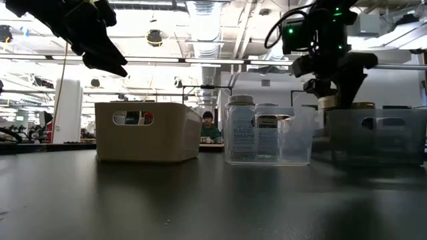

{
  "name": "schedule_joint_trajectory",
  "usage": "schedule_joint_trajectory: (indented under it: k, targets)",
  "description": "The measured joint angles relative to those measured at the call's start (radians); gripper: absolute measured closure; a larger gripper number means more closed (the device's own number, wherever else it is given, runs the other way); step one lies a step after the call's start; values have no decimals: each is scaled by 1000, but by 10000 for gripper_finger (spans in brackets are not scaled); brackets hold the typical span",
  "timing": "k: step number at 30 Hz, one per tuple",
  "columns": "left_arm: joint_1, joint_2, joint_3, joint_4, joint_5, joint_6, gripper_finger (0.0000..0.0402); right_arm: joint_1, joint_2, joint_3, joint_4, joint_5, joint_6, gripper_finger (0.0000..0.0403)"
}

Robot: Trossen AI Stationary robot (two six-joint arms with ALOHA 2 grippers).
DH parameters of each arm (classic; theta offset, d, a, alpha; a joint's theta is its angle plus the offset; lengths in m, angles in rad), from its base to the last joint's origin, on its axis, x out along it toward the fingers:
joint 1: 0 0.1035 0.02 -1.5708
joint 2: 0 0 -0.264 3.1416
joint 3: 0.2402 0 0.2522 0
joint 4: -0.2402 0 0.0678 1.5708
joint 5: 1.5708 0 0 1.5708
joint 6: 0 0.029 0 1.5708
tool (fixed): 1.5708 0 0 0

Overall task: Sort spices by type
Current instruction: Put the bottom brown seasoning bottle into the black bin

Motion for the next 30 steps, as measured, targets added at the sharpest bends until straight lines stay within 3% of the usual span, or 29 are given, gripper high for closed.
schedule_joint_trajectory:
  k: [26, 30]
  targets:
    - [0, 0, 0, 0, 0, 0, 111, -5, -1, 2, 27, 16, -22, 66]
    - [0, 0, 0, 0, 0, 0, 111, -5, -1, 15, 2, 62, -23, 66]
